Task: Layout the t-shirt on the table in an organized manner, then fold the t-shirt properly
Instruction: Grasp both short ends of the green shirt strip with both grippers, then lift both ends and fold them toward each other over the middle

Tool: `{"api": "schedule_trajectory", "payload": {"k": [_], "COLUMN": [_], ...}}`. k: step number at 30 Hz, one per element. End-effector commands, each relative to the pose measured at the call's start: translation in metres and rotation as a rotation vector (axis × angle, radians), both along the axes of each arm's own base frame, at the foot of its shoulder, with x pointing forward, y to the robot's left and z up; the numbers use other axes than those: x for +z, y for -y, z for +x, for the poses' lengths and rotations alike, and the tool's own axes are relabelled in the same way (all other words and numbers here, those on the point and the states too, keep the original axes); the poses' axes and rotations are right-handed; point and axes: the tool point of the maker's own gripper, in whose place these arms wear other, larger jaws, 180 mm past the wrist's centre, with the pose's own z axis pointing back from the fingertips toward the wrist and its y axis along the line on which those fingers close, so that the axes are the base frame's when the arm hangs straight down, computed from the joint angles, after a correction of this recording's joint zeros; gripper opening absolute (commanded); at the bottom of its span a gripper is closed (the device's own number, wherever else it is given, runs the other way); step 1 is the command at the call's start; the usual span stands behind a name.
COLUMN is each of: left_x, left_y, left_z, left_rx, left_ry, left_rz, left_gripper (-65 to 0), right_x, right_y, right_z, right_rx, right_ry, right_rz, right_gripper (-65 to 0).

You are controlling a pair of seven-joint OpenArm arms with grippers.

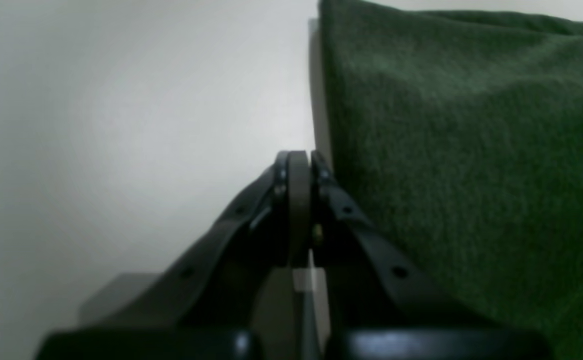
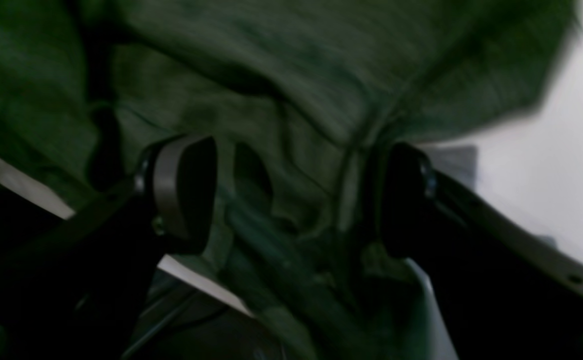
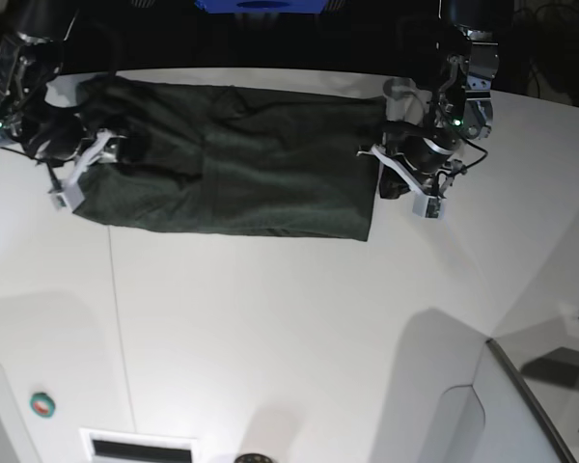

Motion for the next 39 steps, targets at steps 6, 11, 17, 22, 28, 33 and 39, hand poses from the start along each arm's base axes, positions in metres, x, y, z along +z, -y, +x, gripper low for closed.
{"api": "schedule_trajectory", "payload": {"k": [6, 11, 17, 22, 28, 33, 39], "left_x": [-0.006, -0.008, -0.008, -0.003, -0.001, 0.000, 0.001], "left_y": [0.002, 0.018, 0.043, 0.046, 0.046, 0.057, 0.067], "left_z": [-0.007, -0.008, -0.006, 0.003, 0.007, 0.007, 0.007], "left_rx": [-0.015, -0.020, -0.086, -0.090, -0.090, -0.087, -0.108], "left_ry": [-0.045, -0.046, -0.046, -0.028, -0.019, -0.016, -0.013], "left_rz": [0.017, -0.012, -0.026, -0.029, -0.029, -0.053, -0.061], "left_gripper": [-65.0, -65.0, -65.0, -65.0, -65.0, -65.0, -65.0], "right_x": [-0.011, -0.009, -0.002, 0.018, 0.059, 0.072, 0.082], "right_y": [-0.011, -0.011, -0.009, -0.002, -0.018, -0.039, -0.083], "right_z": [-0.018, -0.014, 0.002, 0.018, 0.031, 0.035, 0.033], "right_rx": [0.040, 0.040, 0.042, 0.061, 0.211, 0.294, 0.383], "right_ry": [-0.082, -0.073, -0.039, 0.031, 0.121, 0.148, 0.170], "right_rz": [-0.008, -0.008, -0.016, -0.067, -0.170, -0.184, -0.142], "right_gripper": [-27.6, -32.6, -65.0, -64.8, -64.8, -64.8, -64.8]}}
